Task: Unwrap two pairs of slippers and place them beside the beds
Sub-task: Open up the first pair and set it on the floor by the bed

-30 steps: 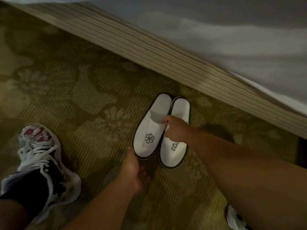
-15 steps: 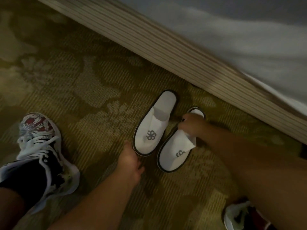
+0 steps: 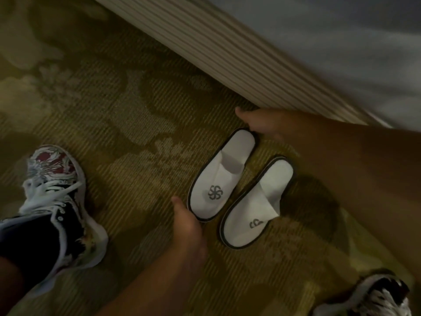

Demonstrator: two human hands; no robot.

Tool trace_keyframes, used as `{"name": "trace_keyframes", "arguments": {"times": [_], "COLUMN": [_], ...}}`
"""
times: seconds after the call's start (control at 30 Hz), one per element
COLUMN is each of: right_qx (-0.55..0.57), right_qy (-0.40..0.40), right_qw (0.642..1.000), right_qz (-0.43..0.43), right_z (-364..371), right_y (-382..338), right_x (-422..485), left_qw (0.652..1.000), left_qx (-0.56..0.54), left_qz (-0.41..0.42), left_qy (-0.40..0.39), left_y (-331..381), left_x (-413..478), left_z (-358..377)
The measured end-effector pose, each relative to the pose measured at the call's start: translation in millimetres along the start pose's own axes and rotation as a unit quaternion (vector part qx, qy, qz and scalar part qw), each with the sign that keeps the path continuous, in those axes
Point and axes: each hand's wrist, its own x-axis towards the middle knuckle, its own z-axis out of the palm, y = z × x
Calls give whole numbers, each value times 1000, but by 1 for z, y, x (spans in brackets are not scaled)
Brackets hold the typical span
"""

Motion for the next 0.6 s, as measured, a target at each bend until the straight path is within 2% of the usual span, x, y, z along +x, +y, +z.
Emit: {"name": "trace_keyframes", "arguments": {"times": [0.13, 0.33, 0.5, 0.6], "right_qx": [-7, -14, -74, -97], "right_qy": [13, -16, 6, 9], "right_qw": [1000, 1000, 996, 994], "right_qz": [-3, -4, -46, -40], "right_z": [-1, -3, 8, 12], "right_y": [-4, -8, -23, -32], "right_x": [3, 2, 2, 4], "left_qw": [1000, 999, 998, 998], "left_qx": [-2, -15, 2, -14], "left_qz": [-5, -11, -3, -7], "left_qy": [9, 28, 62, 64], "left_y": [5, 17, 24, 29], "left_x": [1, 2, 6, 8], "left_z": [1, 0, -2, -1]}}
